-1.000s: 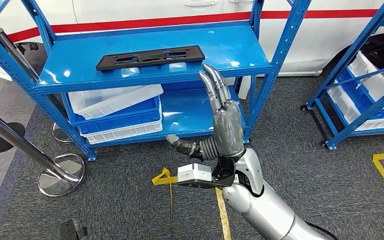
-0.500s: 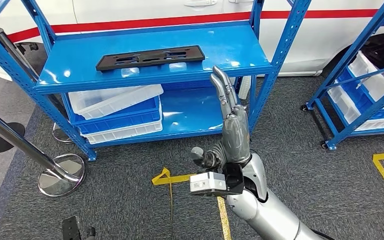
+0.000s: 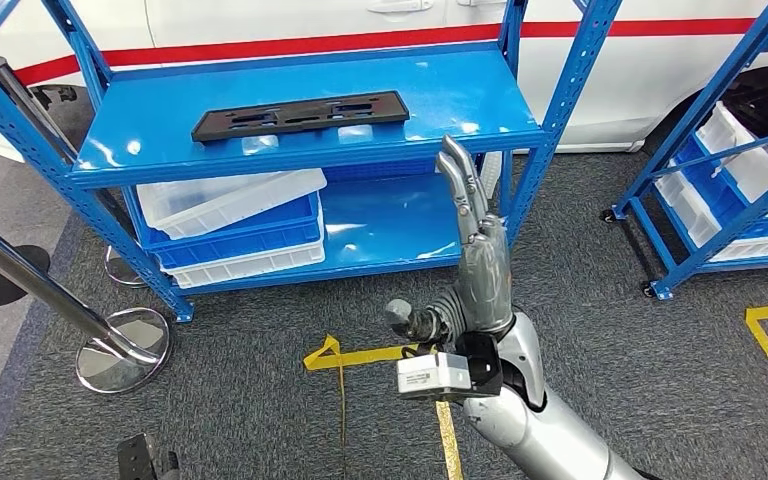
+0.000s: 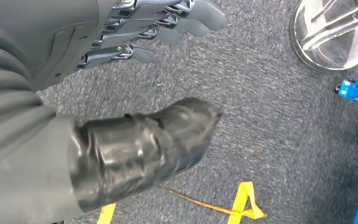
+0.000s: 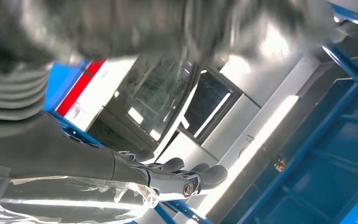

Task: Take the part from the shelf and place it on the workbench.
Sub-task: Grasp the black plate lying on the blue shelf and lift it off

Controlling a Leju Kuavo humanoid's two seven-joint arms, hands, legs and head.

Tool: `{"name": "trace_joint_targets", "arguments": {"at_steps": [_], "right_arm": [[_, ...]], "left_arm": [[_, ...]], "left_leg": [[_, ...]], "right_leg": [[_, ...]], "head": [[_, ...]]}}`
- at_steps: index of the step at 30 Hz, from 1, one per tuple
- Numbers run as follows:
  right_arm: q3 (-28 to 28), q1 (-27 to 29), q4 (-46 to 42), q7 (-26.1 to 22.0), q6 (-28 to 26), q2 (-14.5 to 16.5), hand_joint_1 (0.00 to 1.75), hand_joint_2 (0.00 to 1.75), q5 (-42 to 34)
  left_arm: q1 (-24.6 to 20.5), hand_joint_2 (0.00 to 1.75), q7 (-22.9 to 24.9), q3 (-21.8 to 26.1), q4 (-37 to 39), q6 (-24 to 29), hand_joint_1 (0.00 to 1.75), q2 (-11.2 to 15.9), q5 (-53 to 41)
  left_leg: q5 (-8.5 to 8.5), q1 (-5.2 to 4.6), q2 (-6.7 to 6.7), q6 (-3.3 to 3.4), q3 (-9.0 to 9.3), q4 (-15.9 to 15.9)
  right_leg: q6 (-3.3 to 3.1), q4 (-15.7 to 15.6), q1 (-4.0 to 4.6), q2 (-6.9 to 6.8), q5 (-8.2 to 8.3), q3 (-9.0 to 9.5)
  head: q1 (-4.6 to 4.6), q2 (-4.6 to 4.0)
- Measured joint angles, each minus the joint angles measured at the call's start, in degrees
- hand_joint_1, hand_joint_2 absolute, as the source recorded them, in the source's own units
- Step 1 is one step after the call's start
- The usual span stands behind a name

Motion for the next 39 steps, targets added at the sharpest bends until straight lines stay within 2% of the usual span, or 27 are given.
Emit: {"name": "trace_joint_targets", "arguments": {"at_steps": [11, 16, 18, 21, 23, 25, 26, 27, 28, 29, 30, 31, 32, 33, 34, 36, 37, 39], "right_arm": [[-1.3, 0.4, 0.0, -1.9, -1.1, -0.1, 0.0, 1.75, -3.9], [-1.8, 0.5, 0.0, -3.3, -0.6, -0.1, 0.0, 1.75, -6.8], [-1.8, 0.5, 0.0, -3.4, -0.1, 0.0, 0.0, 1.75, -7.2], [-1.9, 0.4, -0.2, -3.4, 0.1, 0.0, 0.0, 1.75, -7.3], [-2.1, 0.3, -0.3, -3.5, 0.0, 0.0, 0.0, 1.75, -7.3], [-2.2, 0.5, -0.3, -3.5, 0.0, -0.1, 0.0, 0.87, -7.3], [-2.2, 0.6, -0.3, -3.5, 0.0, -0.1, 0.0, 0.44, -7.3], [-2.3, 0.7, -0.3, -3.5, 0.0, -0.1, 0.0, 0.0, -7.3], [-2.3, 0.7, -0.3, -3.5, 0.0, -0.1, 0.0, 0.0, -7.3], [-2.3, 0.7, -0.3, -3.5, 0.0, -0.1, 0.0, 0.0, -7.4], [-2.3, 0.7, -0.3, -3.5, 0.1, -0.1, 0.0, 0.0, -7.4], [-2.3, 0.7, -0.3, -3.5, 0.2, -0.1, 0.0, 0.0, -7.6], [-2.3, 0.7, -0.4, -3.4, 0.3, -0.1, 0.0, 0.0, -7.8], [-2.3, 0.7, -0.4, -3.4, 0.4, -0.1, 0.0, 0.0, -8.1], [-2.3, 0.7, -0.4, -3.3, 0.5, -0.1, 0.0, 0.0, -8.5], [-2.4, 0.7, -0.4, -3.5, 0.4, 0.0, 0.0, 0.0, -9.7], [-2.4, 0.7, -0.5, -3.8, 0.4, 0.0, 0.0, 0.0, -10.2], [-2.5, 0.8, -0.5, -4.2, 0.5, 0.0, 0.0, 0.0, -10.9]], "left_arm": [[-0.8, 0.0, 0.0, 0.8, 1.3, 0.1, 0.0, -0.5, -0.5], [-1.3, 0.0, 1.0, 1.8, 2.3, 0.8, 0.0, -0.6, 2.6], [-1.4, 0.0, 1.2, 2.4, 2.6, 1.1, 0.0, -0.7, 3.5], [-1.6, 0.0, 1.3, 2.8, 2.8, 1.2, 0.0, -1.1, 3.9], [-1.8, 0.0, 1.3, 3.1, 2.9, 1.2, 0.0, -1.3, 3.9], [-1.9, 0.0, 1.3, 3.6, 3.0, 1.2, 0.0, -1.4, 4.0], [-1.9, 0.0, 1.3, 3.7, 3.1, 1.2, 0.0, -1.4, 4.0], [-1.9, 0.0, 1.3, 3.8, 3.1, 1.2, 0.0, -1.5, 4.0], [-1.9, 0.0, 1.3, 3.9, 3.2, 1.2, 0.0, -1.5, 4.0], [-1.9, 0.0, 1.1, 4.0, 3.3, 1.1, 0.0, -1.6, 4.0], [-1.9, 0.0, 0.9, 4.2, 3.3, 1.1, 0.0, -1.7, 4.0], [-1.9, 0.0, 0.7, 4.3, 3.3, 1.0, 0.0, -1.7, 3.9], [-1.9, 0.0, 0.5, 4.4, 3.3, 0.9, 0.0, -1.7, 3.9], [-1.9, 0.0, 0.3, 4.5, 3.3, 0.8, 0.0, -1.7, 3.7], [-2.0, 0.0, 0.2, 4.6, 3.3, 0.8, 0.0, -1.8, 3.5], [-1.9, 0.0, 0.1, 4.6, 3.3, 0.5, 0.0, -1.9, 3.0], [-1.9, 0.0, 0.0, 4.6, 3.3, 0.2, 0.0, -1.9, 2.7], [-1.8, 0.0, 0.0, 4.6, 3.3, -0.5, 0.0, -2.0, 2.2]], "left_leg": [[0.0, -0.14, -0.01, 0.02, -0.03, 0.1], [-0.09, -0.31, -0.03, 0.24, -0.14, 0.3], [-0.07, -0.37, -0.03, 0.5, -0.25, 0.4], [0.75, 0.05, 0.11, 1.34, 0.19, -0.9], [1.35, 0.41, 0.27, 1.84, 0.62, -2.0], [1.39, 0.41, 0.31, 2.02, 0.65, -2.2], [1.31, 0.44, 0.28, 1.98, 0.68, -2.1], [1.16, 0.52, 0.23, 1.88, 0.77, -2.0], [0.91, 0.68, 0.15, 1.65, 0.9, -1.9], [0.51, 0.89, 0.06, 1.28, 1.05, -1.5], [0.01, 1.03, -0.05, 0.78, 0.93, -1.0], [-0.46, 1.08, -0.14, 0.25, 0.72, -0.4], [-0.75, 1.1, -0.2, -0.25, 0.4, 0.1], [-0.83, 1.09, -0.25, -0.66, 0.03, 0.3], [-0.8, 1.15, -0.25, -0.98, -0.12, 0.4], [-1.21, 1.33, -0.11, -1.39, -0.59, 0.9], [-2.03, 1.37, -0.01, -1.5, -1.3, 2.4], [-4.66, 1.34, 0.12, -1.56, -4.51, 8.6]], "right_leg": [[0.09, -0.1, -0.19, 0.0, 0.08, 0.0], [0.25, -0.1, -0.35, 0.0, 0.16, -0.01], [0.44, -0.2, -0.4, 0.0, 0.26, -0.01], [1.02, 0.0, -0.31, -0.06, 0.02, -0.11], [1.45, 4.2, -0.41, -0.13, -2.19, -2.29], [1.93, 11.6, -0.83, -0.14, -4.9, -6.47], [2.19, 14.1, -1.13, -0.15, -5.18, -8.12], [2.5, 14.6, -1.45, -0.17, -4.3, -8.88], [2.82, 12.9, -1.81, -0.19, -2.31, -8.55], [3.18, 9.5, -2.19, -0.22, 0.23, -7.43], [3.51, 6.3, -2.36, -0.19, 2.03, -6.22], [3.45, 3.6, -2.41, -0.11, 2.99, -5.18], [3.18, 2.2, -2.29, -0.02, 3.16, -4.72], [2.69, 2.1, -2.0, 0.08, 2.68, -4.77], [2.05, 1.9, -1.87, 0.15, 2.58, -4.88], [1.15, 1.8, -1.79, 0.13, 2.65, -4.94], [0.75, 1.6, -1.82, 0.06, 2.68, -4.8], [0.2, 1.5, -1.62, -0.11, 2.59, -4.52]], "head": [[-0.01, 0.0], [-0.01, 0.0], [-0.02, 0.0], [0.02, 0.0], [0.14, 0.0], [0.2, 0.0], [0.2, 0.0], [0.19, 0.0], [0.2, 0.0], [0.21, 0.0], [0.27, 0.0], [0.38, 0.0], [0.44, 0.0], [0.48, 0.0], [0.43, 0.0], [0.26, 0.0], [0.15, 0.0], [-0.03, 0.0]]}}
